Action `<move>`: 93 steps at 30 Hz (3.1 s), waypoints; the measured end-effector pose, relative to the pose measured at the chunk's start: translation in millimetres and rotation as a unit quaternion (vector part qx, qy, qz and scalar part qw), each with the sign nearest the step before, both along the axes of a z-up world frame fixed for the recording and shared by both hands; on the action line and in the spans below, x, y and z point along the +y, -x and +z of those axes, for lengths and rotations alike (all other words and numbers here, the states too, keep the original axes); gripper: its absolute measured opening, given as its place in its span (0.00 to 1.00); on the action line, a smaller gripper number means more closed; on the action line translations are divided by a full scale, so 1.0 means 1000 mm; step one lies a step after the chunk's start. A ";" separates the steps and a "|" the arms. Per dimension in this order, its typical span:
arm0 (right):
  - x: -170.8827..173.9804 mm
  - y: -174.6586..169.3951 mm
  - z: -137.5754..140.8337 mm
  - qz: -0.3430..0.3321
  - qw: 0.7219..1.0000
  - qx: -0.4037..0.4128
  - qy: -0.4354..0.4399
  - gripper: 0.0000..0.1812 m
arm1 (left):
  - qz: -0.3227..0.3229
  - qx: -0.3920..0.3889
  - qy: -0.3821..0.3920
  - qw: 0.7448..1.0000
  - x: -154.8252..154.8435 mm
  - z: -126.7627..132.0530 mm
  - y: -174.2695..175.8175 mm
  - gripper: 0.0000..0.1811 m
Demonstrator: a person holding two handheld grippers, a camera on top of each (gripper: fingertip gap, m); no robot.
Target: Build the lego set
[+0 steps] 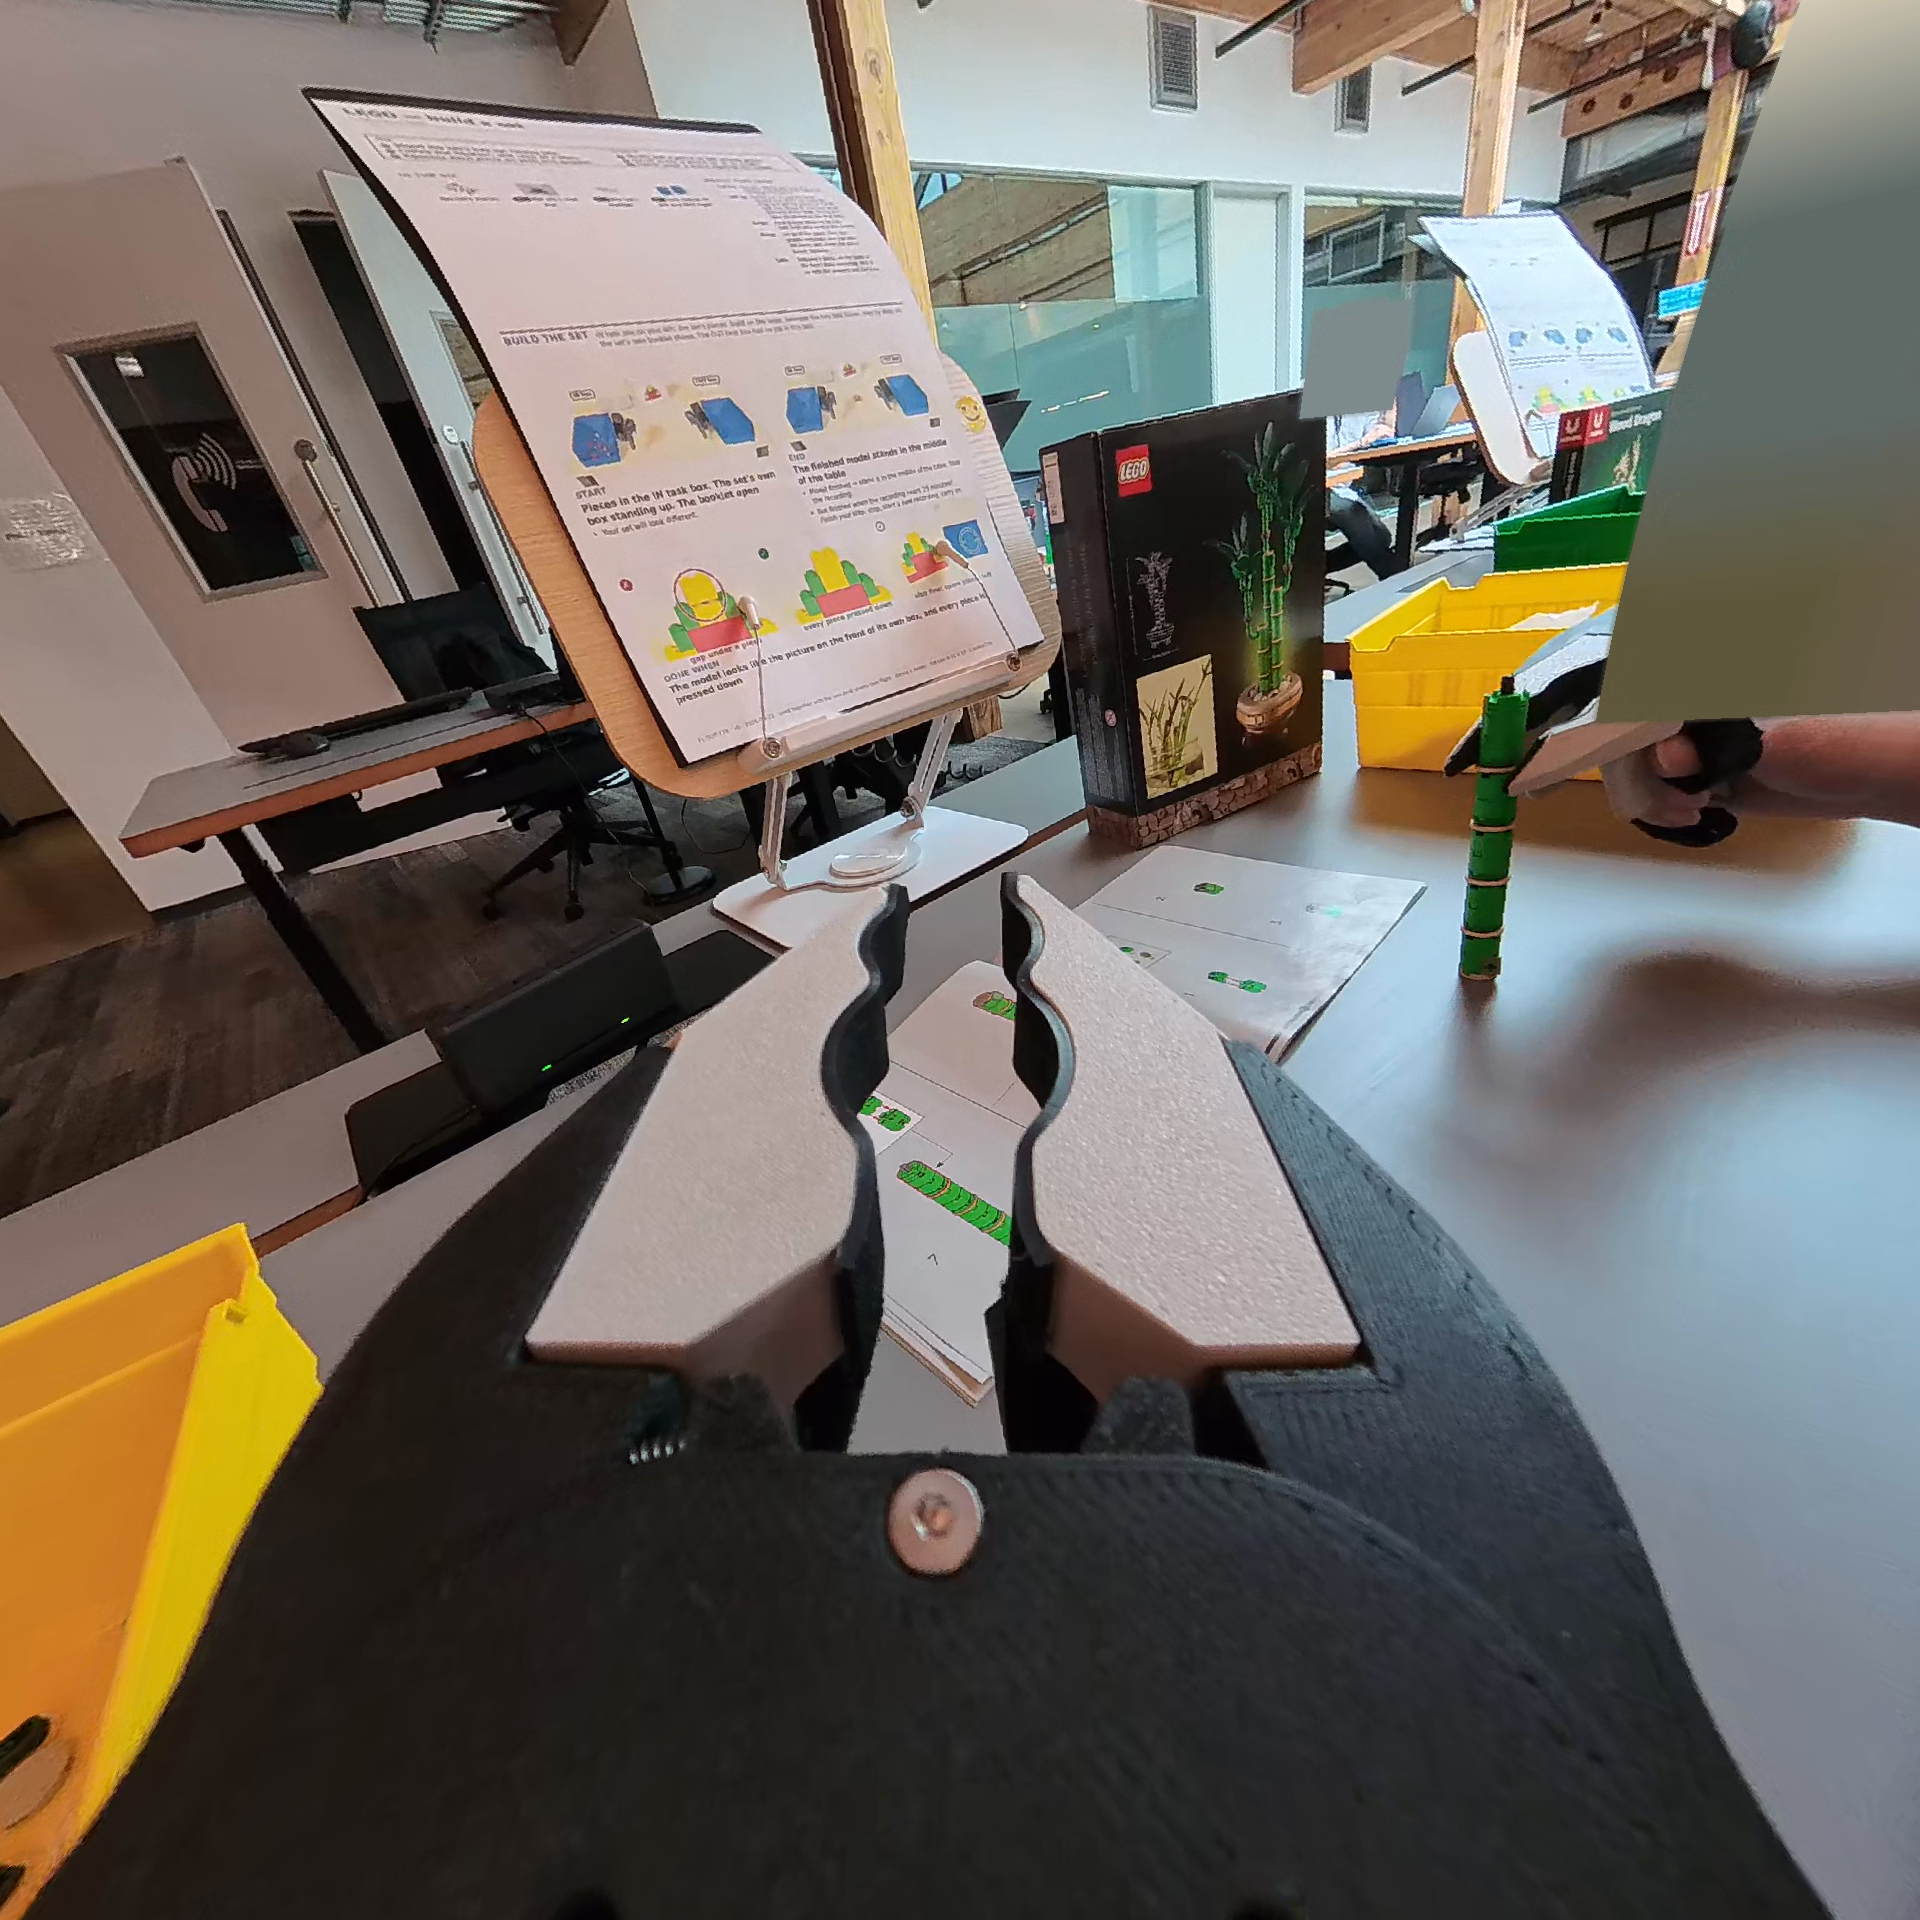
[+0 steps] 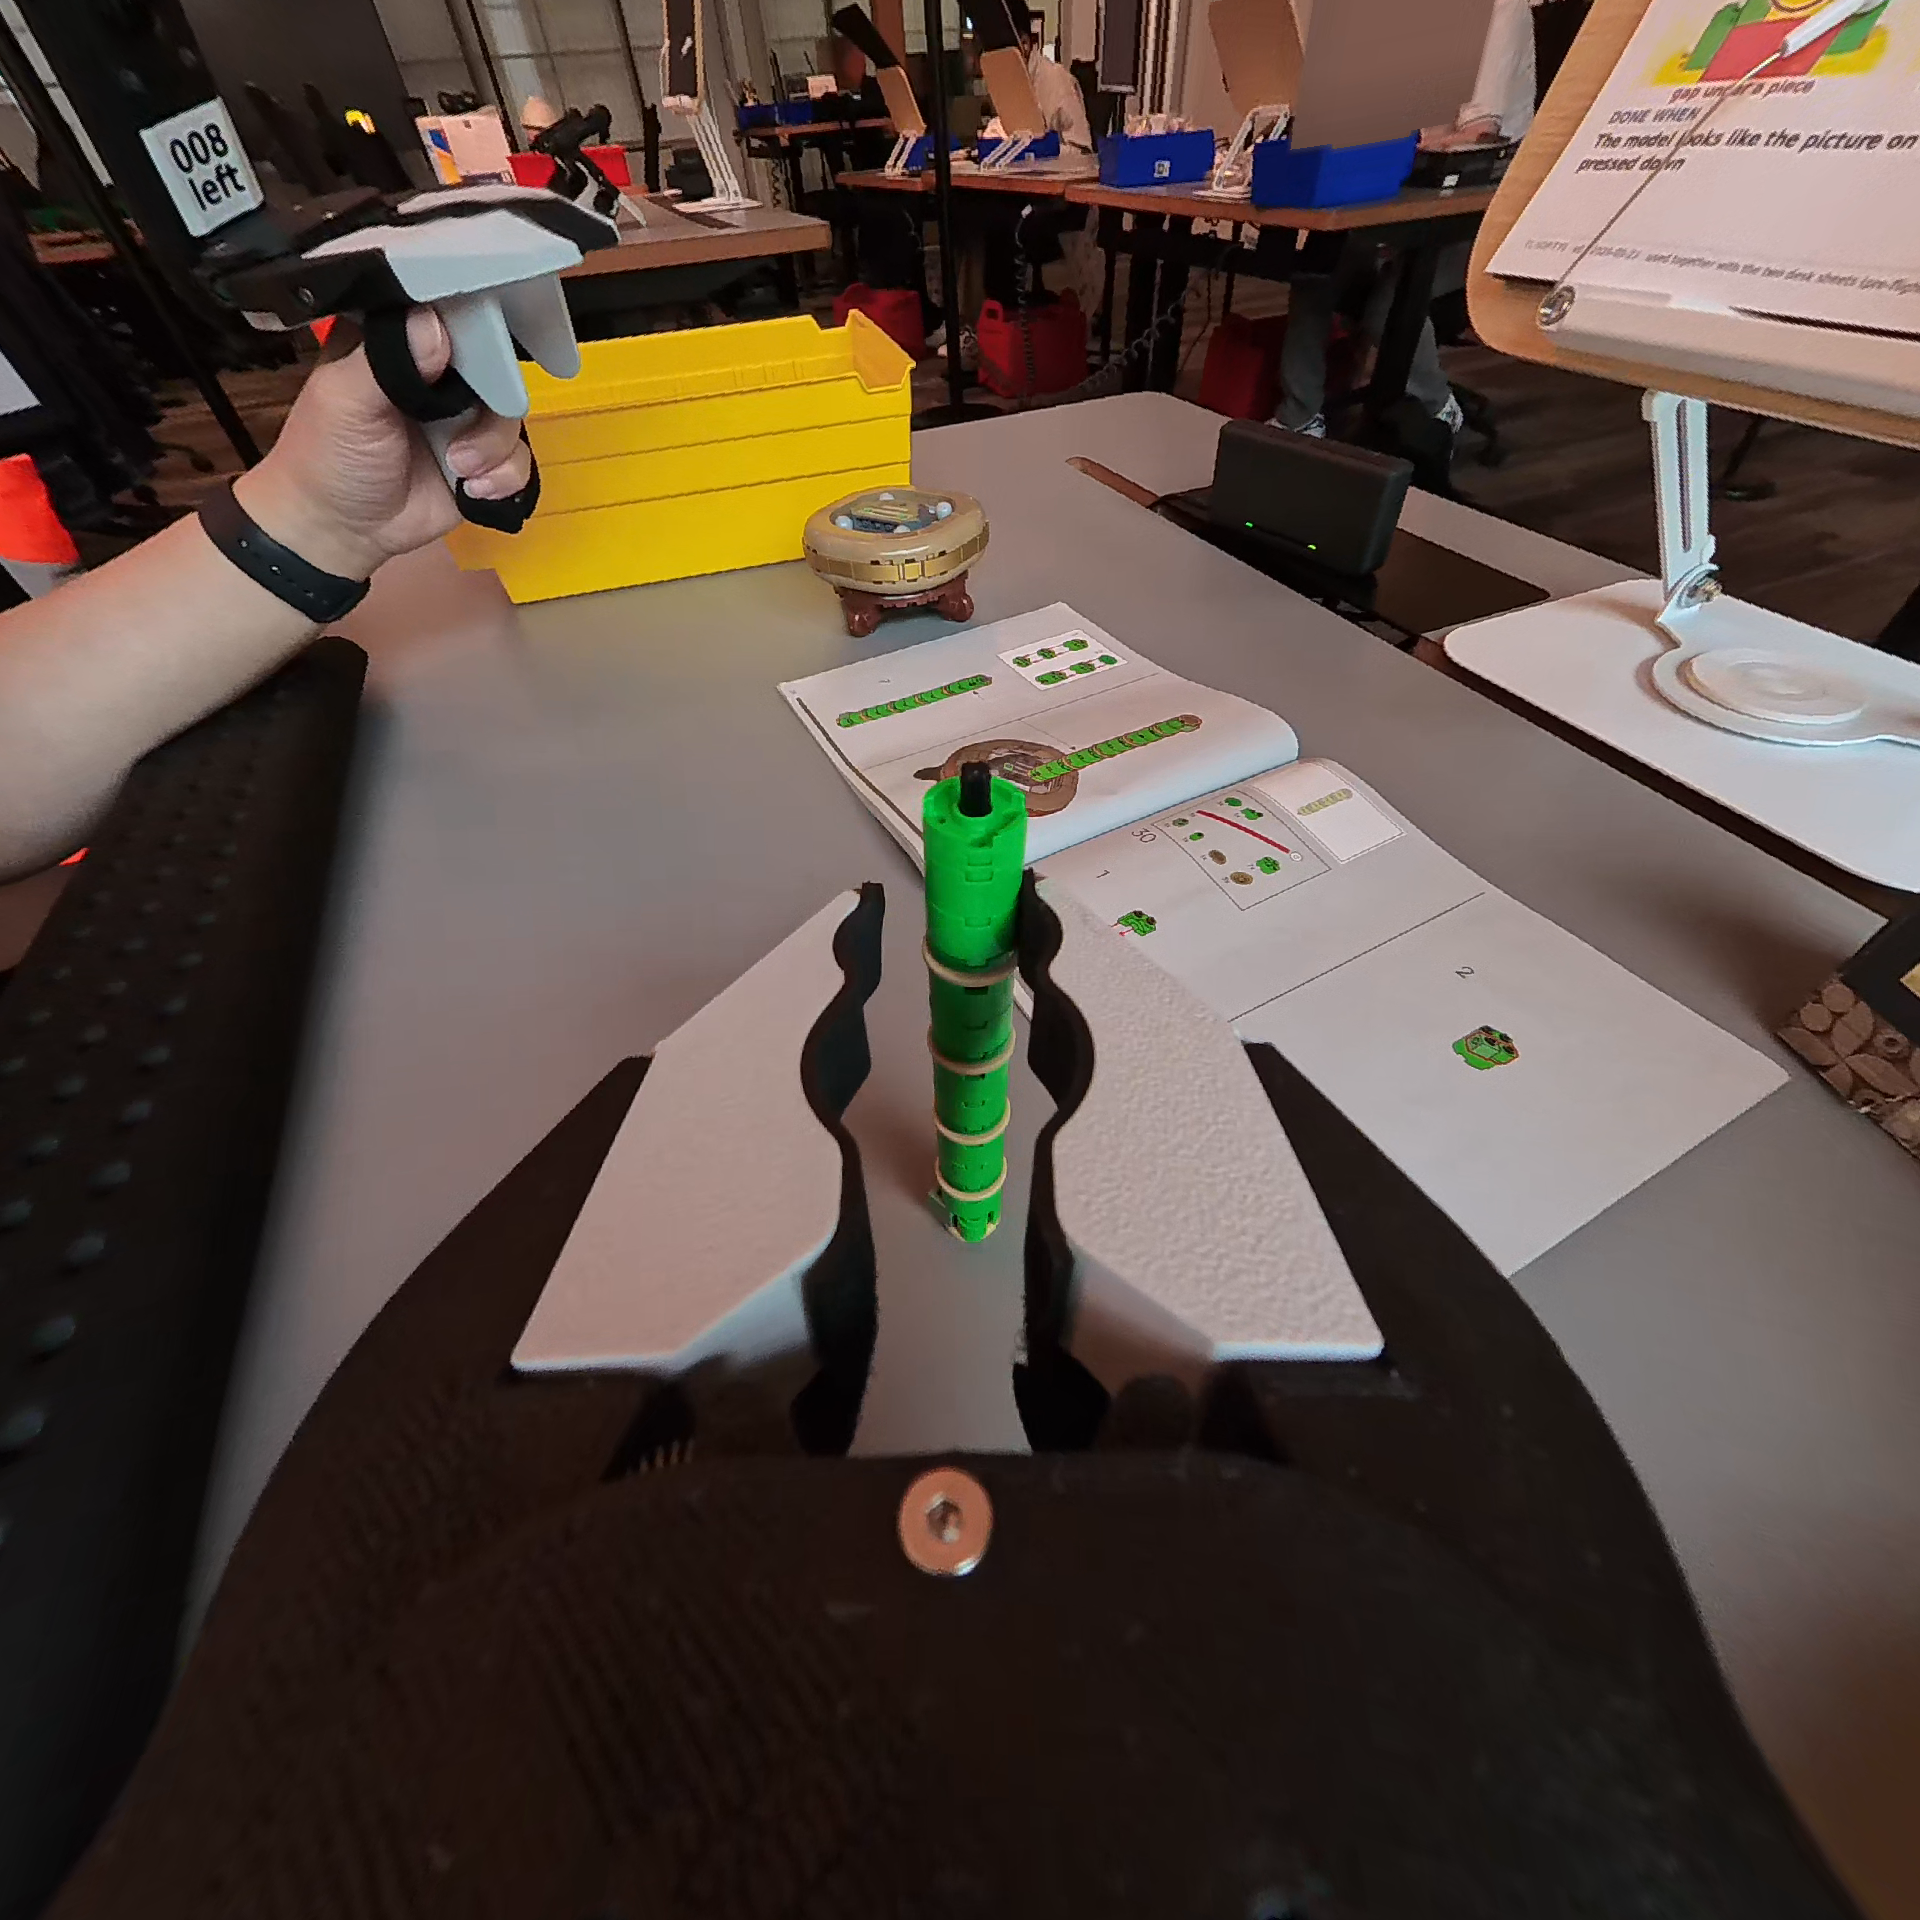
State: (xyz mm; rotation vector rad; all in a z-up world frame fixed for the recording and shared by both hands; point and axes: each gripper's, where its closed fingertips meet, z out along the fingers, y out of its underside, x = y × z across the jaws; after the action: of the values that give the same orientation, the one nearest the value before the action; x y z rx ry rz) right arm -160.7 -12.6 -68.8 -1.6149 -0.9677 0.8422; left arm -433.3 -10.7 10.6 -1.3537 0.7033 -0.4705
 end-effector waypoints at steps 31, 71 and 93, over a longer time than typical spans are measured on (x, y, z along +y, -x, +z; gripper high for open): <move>0.002 0.002 -0.047 0.005 0.992 -0.118 0.038 0.09 | -0.011 0.012 0.019 1.000 0.003 -0.011 -0.006 0.09; 0.015 0.051 0.027 0.006 0.999 0.032 0.002 0.09 | -0.202 -0.146 0.382 0.890 -0.002 -0.064 -0.043 0.08; 0.059 0.097 0.150 -0.033 0.982 -0.016 -0.188 0.09 | 0.194 0.078 0.167 0.964 0.060 -0.079 0.052 0.38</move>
State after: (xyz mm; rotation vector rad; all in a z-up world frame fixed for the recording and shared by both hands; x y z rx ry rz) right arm -257.5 46.8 81.0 -1.3293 -1.0210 0.5505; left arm -485.4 49.4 -68.2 -1.8164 0.4798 -0.1708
